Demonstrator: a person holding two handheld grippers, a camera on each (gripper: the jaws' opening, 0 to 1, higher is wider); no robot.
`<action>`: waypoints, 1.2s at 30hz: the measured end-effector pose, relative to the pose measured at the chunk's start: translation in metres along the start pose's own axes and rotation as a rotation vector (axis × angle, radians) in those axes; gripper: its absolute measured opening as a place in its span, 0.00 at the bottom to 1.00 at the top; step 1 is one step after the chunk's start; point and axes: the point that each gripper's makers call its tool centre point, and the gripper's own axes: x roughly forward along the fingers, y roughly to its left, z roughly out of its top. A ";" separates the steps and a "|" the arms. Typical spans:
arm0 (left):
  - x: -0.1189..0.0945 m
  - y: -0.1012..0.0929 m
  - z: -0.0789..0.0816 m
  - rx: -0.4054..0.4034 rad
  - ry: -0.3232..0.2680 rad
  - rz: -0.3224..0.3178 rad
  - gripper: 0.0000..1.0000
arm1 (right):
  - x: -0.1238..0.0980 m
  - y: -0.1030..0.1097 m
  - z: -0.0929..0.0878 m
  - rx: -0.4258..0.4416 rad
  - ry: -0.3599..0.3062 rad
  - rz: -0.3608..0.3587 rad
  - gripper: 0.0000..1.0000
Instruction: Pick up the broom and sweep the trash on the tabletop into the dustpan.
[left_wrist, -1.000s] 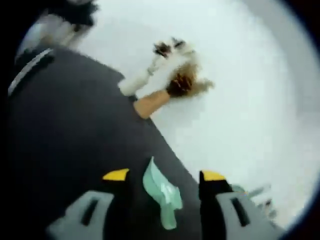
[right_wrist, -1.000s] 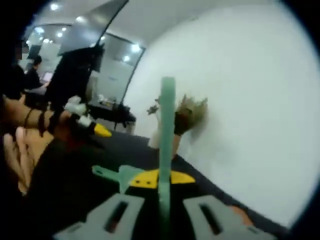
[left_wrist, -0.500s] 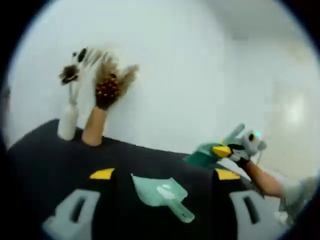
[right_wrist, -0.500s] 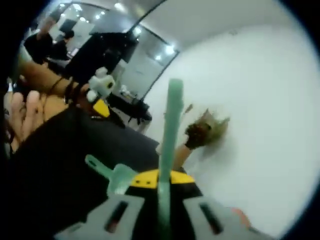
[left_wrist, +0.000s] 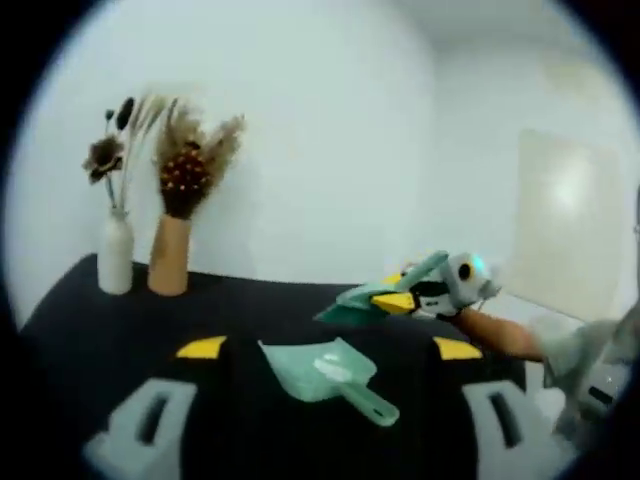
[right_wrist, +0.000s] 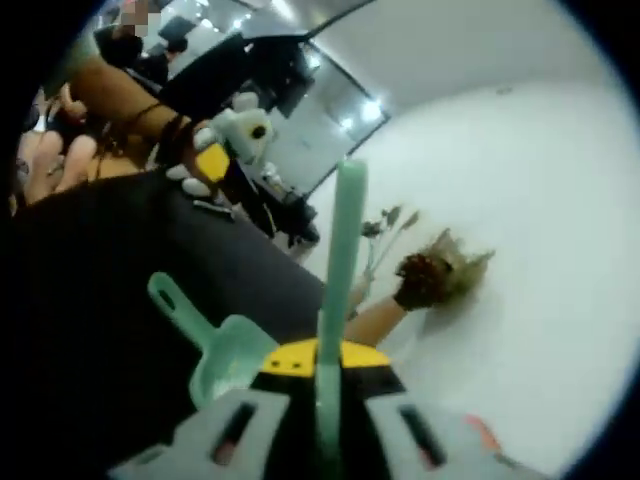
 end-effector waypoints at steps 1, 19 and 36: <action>-0.001 0.003 0.001 0.005 -0.001 0.006 0.85 | 0.004 0.003 -0.003 -0.011 0.003 0.006 0.05; -0.005 0.010 -0.005 0.068 0.090 0.016 0.86 | 0.051 0.045 -0.031 -0.080 -0.008 0.036 0.06; -0.009 0.017 -0.004 0.017 0.046 0.034 0.83 | 0.041 0.068 -0.013 0.038 0.020 0.245 0.23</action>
